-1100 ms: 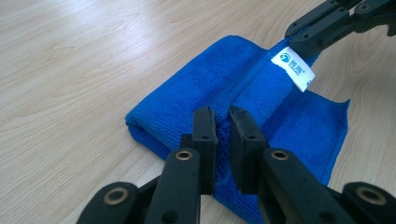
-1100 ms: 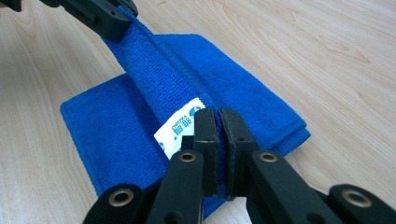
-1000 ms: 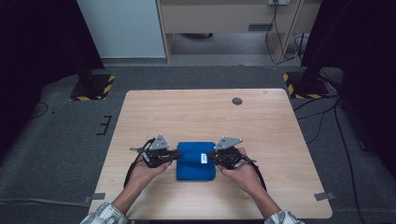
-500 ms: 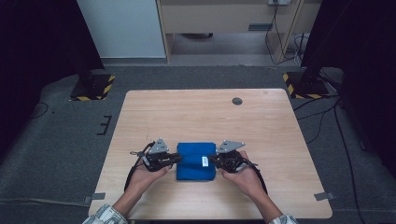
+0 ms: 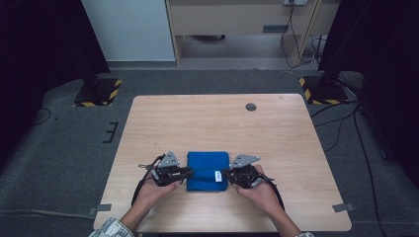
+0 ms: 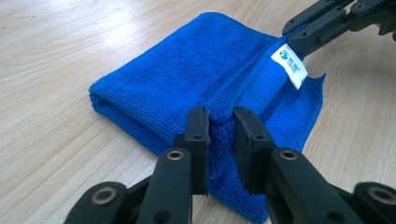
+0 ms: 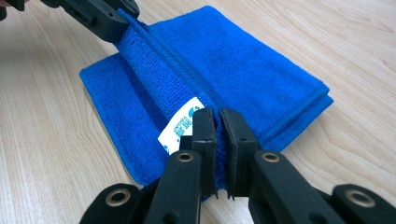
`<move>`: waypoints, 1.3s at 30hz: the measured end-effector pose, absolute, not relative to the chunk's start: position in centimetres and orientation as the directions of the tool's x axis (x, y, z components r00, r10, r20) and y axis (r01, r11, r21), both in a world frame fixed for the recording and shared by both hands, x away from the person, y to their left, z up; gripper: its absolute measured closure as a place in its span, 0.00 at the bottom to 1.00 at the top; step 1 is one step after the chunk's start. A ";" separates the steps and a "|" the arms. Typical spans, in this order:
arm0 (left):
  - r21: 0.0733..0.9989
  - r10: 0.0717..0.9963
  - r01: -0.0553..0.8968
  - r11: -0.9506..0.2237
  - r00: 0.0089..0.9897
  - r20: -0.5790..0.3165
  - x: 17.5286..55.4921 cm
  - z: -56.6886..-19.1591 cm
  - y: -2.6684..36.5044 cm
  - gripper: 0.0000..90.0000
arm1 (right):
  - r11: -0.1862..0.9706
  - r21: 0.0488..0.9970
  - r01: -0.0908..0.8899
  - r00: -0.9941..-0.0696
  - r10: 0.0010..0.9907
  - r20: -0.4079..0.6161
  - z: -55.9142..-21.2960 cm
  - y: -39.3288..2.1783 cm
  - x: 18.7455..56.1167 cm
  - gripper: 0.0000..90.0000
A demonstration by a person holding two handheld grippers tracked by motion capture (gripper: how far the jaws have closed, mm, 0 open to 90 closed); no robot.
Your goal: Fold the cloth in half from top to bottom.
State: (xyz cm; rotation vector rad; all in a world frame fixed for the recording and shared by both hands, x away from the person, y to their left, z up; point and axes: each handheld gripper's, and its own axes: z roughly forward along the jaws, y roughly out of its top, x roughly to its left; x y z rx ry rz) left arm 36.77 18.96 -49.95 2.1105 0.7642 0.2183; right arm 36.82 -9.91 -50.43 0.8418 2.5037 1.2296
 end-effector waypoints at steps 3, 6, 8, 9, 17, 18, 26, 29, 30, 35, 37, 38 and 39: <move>0.773 0.593 0.443 -0.453 0.798 -0.110 36.7 -50.1 18.9 0.82 | 0.486 0.778 0.398 -0.809 0.586 0.047 -50.6 -10.0 36.7 0.94; 0.776 0.596 0.441 -0.450 0.796 -0.107 36.6 -50.2 18.9 0.77 | 0.491 0.775 0.399 -0.810 0.584 0.047 -50.8 -10.0 36.6 0.93; 0.772 0.596 0.443 -0.456 0.796 -0.104 36.5 -50.3 19.0 0.76 | 0.491 0.773 0.400 -0.809 0.585 0.047 -50.9 -10.0 36.4 0.91; 0.770 0.598 0.446 -0.456 0.795 -0.107 36.5 -50.4 19.0 0.76 | 0.490 0.773 0.403 -0.808 0.587 0.049 -51.0 -10.1 36.4 0.91; 0.765 0.589 0.451 -0.460 0.800 -0.117 35.8 -50.6 19.2 0.74 | 0.489 0.769 0.412 -0.810 0.583 0.063 -51.4 -10.1 35.8 0.87; 0.766 0.588 0.451 -0.458 0.800 -0.119 35.7 -50.6 19.2 0.73 | 0.489 0.769 0.411 -0.811 0.582 0.063 -51.4 -10.1 35.7 0.87; 0.764 0.587 0.435 -0.476 0.804 -0.092 34.9 -50.6 19.5 0.67 | 0.487 0.765 0.422 -0.809 0.583 0.075 -51.5 -10.4 35.1 0.79; 0.765 0.584 0.431 -0.479 0.807 -0.089 34.5 -50.6 19.6 0.65 | 0.486 0.766 0.421 -0.812 0.579 0.079 -51.3 -10.5 34.8 0.75; 0.766 0.583 0.429 -0.478 0.808 -0.089 34.4 -50.5 19.7 0.65 | 0.486 0.766 0.420 -0.812 0.579 0.077 -51.2 -10.5 34.6 0.74; 0.789 0.591 0.422 -0.447 0.801 -0.093 34.0 -49.9 20.2 0.64 | 0.486 0.768 0.417 -0.815 0.574 0.079 -50.6 -10.5 34.3 0.72; 0.798 0.598 0.424 -0.428 0.795 -0.101 34.1 -49.7 20.4 0.64 | 0.490 0.766 0.416 -0.817 0.571 0.078 -50.5 -10.5 34.2 0.71; 0.804 0.603 0.425 -0.417 0.791 -0.106 34.1 -49.5 20.4 0.64 | 0.489 0.767 0.416 -0.818 0.570 0.081 -50.5 -10.4 34.1 0.71; 0.809 0.606 0.424 -0.407 0.788 -0.108 34.2 -49.4 20.5 0.64 | 0.488 0.766 0.418 -0.819 0.567 0.086 -50.3 -10.4 34.0 0.71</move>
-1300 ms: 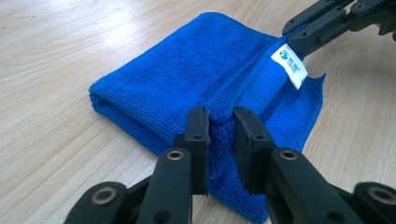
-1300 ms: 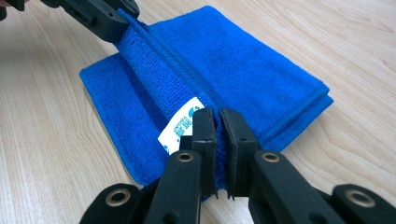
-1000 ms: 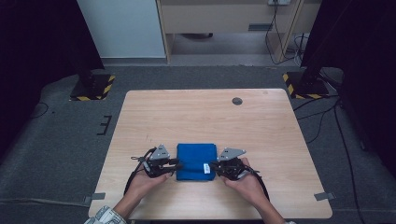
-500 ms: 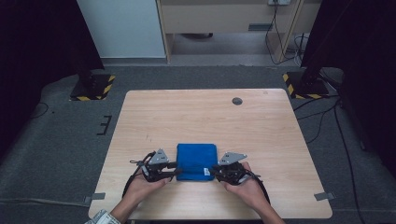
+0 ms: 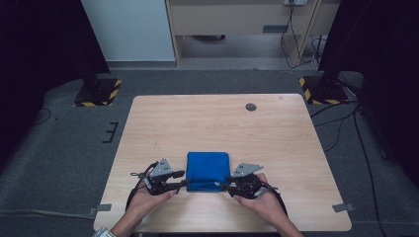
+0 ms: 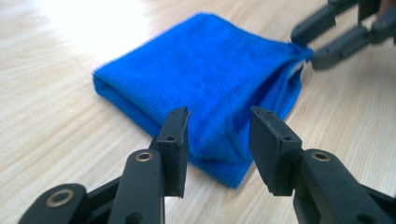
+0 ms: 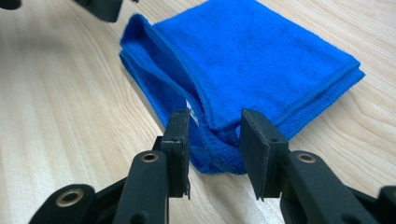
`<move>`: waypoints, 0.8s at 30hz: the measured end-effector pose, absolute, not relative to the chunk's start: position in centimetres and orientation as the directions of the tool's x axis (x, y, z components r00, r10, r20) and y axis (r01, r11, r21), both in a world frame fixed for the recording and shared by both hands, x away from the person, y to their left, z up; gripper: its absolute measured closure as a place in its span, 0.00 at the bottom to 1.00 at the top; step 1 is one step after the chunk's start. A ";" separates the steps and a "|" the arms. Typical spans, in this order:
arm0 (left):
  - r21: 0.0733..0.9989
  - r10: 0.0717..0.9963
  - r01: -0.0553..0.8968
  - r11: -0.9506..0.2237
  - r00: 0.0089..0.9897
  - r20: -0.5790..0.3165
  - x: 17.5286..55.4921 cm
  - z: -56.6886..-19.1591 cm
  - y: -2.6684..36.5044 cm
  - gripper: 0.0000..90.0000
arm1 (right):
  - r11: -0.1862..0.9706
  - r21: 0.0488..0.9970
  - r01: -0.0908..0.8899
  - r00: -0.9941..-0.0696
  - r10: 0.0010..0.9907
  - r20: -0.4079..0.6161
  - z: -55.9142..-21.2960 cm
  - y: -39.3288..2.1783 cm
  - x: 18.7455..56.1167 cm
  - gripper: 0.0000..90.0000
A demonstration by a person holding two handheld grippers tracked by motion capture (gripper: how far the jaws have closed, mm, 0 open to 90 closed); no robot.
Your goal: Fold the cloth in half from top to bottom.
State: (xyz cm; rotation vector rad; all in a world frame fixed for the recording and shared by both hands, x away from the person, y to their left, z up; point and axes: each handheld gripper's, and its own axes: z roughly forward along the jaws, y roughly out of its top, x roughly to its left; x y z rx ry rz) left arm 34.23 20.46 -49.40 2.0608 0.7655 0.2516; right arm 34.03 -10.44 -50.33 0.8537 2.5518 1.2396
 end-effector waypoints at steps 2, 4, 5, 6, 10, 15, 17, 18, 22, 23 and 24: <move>0.814 0.617 0.421 -0.400 0.780 -0.100 34.5 -49.2 20.4 0.64 | 0.486 0.771 0.411 -0.822 0.564 0.082 -50.0 -10.4 33.9 0.70; 0.819 0.633 0.423 -0.388 0.768 -0.097 35.0 -49.1 20.4 0.64 | 0.482 0.777 0.406 -0.822 0.564 0.079 -49.7 -10.4 33.9 0.69; 0.821 0.636 0.422 -0.384 0.766 -0.096 35.2 -49.1 20.3 0.64 | 0.477 0.778 0.408 -0.821 0.564 0.085 -49.5 -10.4 33.9 0.69; 0.820 0.640 0.423 -0.386 0.762 -0.092 35.4 -49.1 20.3 0.64 | 0.467 0.783 0.410 -0.820 0.565 0.092 -49.4 -10.4 34.0 0.69; 0.805 0.638 0.424 -0.415 0.766 -0.075 35.7 -49.5 19.9 0.64 | 0.445 0.796 0.410 -0.807 0.583 0.090 -49.0 -10.3 34.4 0.68; 0.782 0.633 0.426 -0.456 0.773 -0.052 35.7 -50.1 19.5 0.63 | 0.430 0.796 0.426 -0.772 0.631 0.073 -49.3 -10.0 35.6 0.67; 0.776 0.632 0.428 -0.462 0.773 -0.051 35.6 -50.2 19.6 0.63 | 0.426 0.788 0.445 -0.748 0.660 0.065 -49.7 -9.9 36.1 0.67; 0.772 0.630 0.431 -0.467 0.775 -0.051 35.6 -50.4 19.6 0.63 | 0.434 0.780 0.451 -0.740 0.670 0.056 -50.0 -9.9 36.3 0.67; 0.753 0.615 0.431 -0.497 0.787 -0.044 35.3 -50.8 19.4 0.63 | 0.445 0.763 0.470 -0.733 0.678 0.056 -50.9 -9.8 36.5 0.66; 0.751 0.612 0.425 -0.505 0.790 -0.035 35.2 -50.8 19.3 0.63 | 0.451 0.760 0.467 -0.737 0.674 0.053 -51.0 -9.8 36.3 0.66; 0.750 0.611 0.417 -0.514 0.791 -0.022 35.1 -50.8 19.3 0.63 | 0.457 0.758 0.465 -0.741 0.669 0.051 -51.0 -9.8 36.0 0.65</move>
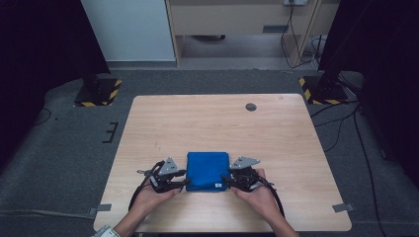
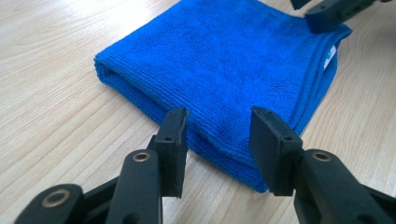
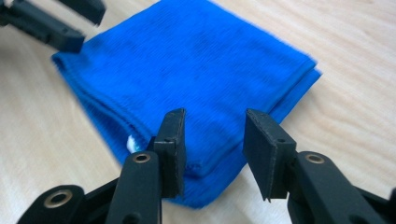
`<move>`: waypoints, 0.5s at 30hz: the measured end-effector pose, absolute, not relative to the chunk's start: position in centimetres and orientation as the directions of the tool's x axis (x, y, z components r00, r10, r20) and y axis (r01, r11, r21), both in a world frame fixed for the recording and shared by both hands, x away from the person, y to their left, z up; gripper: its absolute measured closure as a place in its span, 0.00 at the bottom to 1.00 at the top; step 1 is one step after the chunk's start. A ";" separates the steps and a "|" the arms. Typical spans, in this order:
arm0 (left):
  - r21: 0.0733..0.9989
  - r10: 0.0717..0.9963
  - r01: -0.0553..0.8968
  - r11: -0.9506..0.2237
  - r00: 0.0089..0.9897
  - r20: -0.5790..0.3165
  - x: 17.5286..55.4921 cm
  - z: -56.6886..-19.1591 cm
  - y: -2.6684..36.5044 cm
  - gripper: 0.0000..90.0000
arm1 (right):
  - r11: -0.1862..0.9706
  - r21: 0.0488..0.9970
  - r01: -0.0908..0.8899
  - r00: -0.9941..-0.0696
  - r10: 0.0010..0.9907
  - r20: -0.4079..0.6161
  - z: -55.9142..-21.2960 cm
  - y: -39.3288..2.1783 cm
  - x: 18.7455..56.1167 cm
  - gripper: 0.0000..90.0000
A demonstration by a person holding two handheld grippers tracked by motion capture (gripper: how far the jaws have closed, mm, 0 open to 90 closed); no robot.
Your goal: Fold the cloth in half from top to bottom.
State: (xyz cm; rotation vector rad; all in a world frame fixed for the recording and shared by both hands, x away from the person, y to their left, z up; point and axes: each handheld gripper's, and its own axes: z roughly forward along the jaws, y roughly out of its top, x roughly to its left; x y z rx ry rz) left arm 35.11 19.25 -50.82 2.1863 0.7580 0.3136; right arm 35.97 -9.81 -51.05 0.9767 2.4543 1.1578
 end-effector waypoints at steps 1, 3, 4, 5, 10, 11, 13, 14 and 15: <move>0.746 0.610 0.411 -0.524 0.792 -0.007 35.0 -50.8 19.2 0.62 | 0.463 0.759 0.459 -0.746 0.664 0.046 -51.1 -9.9 35.7 0.65; 0.740 0.611 0.408 -0.535 0.792 0.004 34.9 -50.9 19.3 0.61 | 0.477 0.755 0.451 -0.755 0.655 0.038 -51.3 -9.9 35.1 0.64; 0.737 0.611 0.410 -0.538 0.791 0.007 34.8 -50.9 19.3 0.60 | 0.484 0.752 0.448 -0.760 0.649 0.035 -51.5 -9.9 34.9 0.63; 0.734 0.610 0.410 -0.541 0.792 0.007 34.8 -50.9 19.3 0.60 | 0.493 0.749 0.443 -0.764 0.644 0.028 -51.7 -9.9 34.7 0.62; 0.746 0.629 0.417 -0.519 0.777 0.003 34.9 -50.7 19.4 0.52 | 0.505 0.743 0.439 -0.767 0.641 0.017 -52.0 -9.7 34.6 0.53; 0.752 0.634 0.415 -0.512 0.773 0.005 35.0 -50.6 19.5 0.50 | 0.496 0.749 0.440 -0.764 0.645 0.021 -51.9 -9.7 34.7 0.50; 0.760 0.643 0.413 -0.502 0.766 0.008 35.1 -50.3 19.5 0.45 | 0.484 0.759 0.436 -0.756 0.654 0.017 -51.6 -9.8 34.9 0.44; 0.762 0.649 0.416 -0.496 0.761 0.007 35.2 -50.2 19.6 0.41 | 0.479 0.764 0.433 -0.752 0.659 0.013 -51.5 -9.8 35.1 0.41; 0.766 0.654 0.419 -0.488 0.756 0.003 35.3 -50.1 19.6 0.38 | 0.473 0.767 0.432 -0.747 0.664 0.011 -51.4 -9.8 35.2 0.37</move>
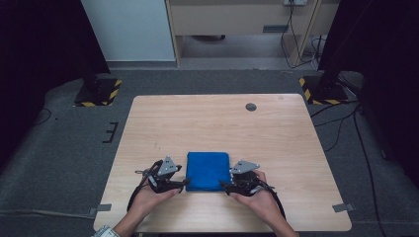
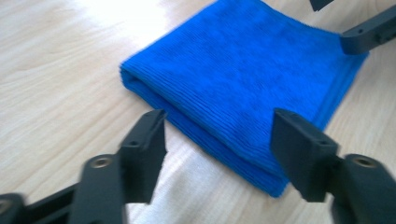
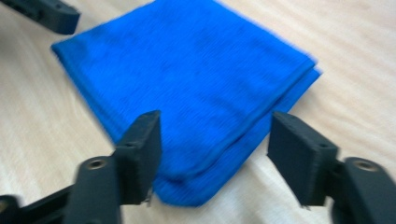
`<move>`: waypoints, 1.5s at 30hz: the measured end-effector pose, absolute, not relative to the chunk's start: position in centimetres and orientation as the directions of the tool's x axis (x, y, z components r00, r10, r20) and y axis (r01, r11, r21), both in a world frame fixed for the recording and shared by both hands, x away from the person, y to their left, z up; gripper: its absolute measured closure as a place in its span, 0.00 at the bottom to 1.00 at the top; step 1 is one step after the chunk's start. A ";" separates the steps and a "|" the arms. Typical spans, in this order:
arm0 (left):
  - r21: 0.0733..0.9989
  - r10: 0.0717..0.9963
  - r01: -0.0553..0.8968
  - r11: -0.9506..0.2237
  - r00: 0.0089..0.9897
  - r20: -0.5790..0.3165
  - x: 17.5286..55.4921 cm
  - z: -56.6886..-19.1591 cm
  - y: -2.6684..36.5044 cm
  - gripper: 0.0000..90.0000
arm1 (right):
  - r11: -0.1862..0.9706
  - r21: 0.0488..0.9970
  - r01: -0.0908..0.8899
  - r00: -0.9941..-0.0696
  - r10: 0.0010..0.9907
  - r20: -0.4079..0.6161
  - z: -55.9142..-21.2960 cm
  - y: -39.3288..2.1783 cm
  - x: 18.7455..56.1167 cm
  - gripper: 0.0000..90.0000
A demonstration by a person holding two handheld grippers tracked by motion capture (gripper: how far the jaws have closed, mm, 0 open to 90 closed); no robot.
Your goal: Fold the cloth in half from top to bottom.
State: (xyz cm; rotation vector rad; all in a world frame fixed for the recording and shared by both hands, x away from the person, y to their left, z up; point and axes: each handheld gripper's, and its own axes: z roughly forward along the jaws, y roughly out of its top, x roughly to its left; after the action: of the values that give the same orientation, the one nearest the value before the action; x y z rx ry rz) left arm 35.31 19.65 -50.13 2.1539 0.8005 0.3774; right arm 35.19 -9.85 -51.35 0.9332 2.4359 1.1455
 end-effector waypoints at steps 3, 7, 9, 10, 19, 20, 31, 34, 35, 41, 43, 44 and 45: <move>0.770 0.672 0.432 -0.469 0.741 -0.007 35.7 -49.8 19.9 0.30 | 0.450 0.780 0.434 -0.731 0.682 0.014 -51.0 -10.0 35.7 0.28; 0.776 0.698 0.452 -0.439 0.716 -0.021 36.1 -49.4 20.3 0.19 | 0.405 0.790 0.461 -0.699 0.714 0.042 -50.7 -10.4 36.5 0.17; 0.773 0.705 0.459 -0.438 0.709 -0.021 36.3 -49.3 20.4 0.17 | 0.400 0.790 0.464 -0.693 0.720 0.042 -50.5 -10.5 36.7 0.14; 0.771 0.709 0.464 -0.437 0.705 -0.024 36.4 -49.3 20.4 0.15 | 0.398 0.793 0.461 -0.691 0.722 0.040 -50.4 -10.6 36.8 0.13; 0.773 0.738 0.486 -0.407 0.674 -0.036 37.1 -48.5 21.6 0.10 | 0.377 0.811 0.446 -0.685 0.728 0.039 -49.1 -11.5 37.8 0.09; 0.772 0.740 0.488 -0.407 0.672 -0.035 37.2 -48.4 21.7 0.10 | 0.373 0.812 0.448 -0.682 0.730 0.041 -48.9 -11.6 37.9 0.09; 0.775 0.775 0.503 -0.382 0.632 -0.028 38.1 -47.4 24.2 0.09 | 0.332 0.828 0.453 -0.647 0.761 0.049 -47.5 -13.7 39.4 0.09; 0.776 0.783 0.507 -0.375 0.621 -0.028 38.3 -47.2 24.8 0.09 | 0.325 0.829 0.455 -0.637 0.769 0.048 -47.2 -14.2 39.7 0.09; 0.777 0.785 0.507 -0.373 0.619 -0.028 38.4 -47.1 24.9 0.09 | 0.321 0.830 0.456 -0.635 0.771 0.050 -47.2 -14.4 39.8 0.09; 0.773 0.798 0.513 -0.373 0.603 -0.016 38.9 -46.3 25.9 0.09 | 0.307 0.834 0.459 -0.611 0.790 0.045 -46.8 -16.0 40.6 0.09; 0.771 0.802 0.515 -0.375 0.598 -0.010 39.2 -46.0 26.2 0.08 | 0.293 0.837 0.462 -0.597 0.800 0.050 -46.7 -16.8 40.9 0.09; 0.770 0.804 0.516 -0.375 0.595 -0.007 39.3 -45.9 26.4 0.08 | 0.287 0.839 0.462 -0.590 0.806 0.049 -46.7 -17.2 41.1 0.09; 0.770 0.808 0.518 -0.373 0.589 -0.004 39.5 -45.7 26.7 0.08 | 0.281 0.840 0.464 -0.583 0.811 0.051 -46.6 -17.6 41.2 0.09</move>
State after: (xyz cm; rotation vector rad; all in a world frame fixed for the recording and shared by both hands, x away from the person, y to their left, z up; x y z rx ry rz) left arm 39.49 26.66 -45.72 2.0587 1.0498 0.4878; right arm 41.19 -17.61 -46.65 1.1496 2.1692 1.2210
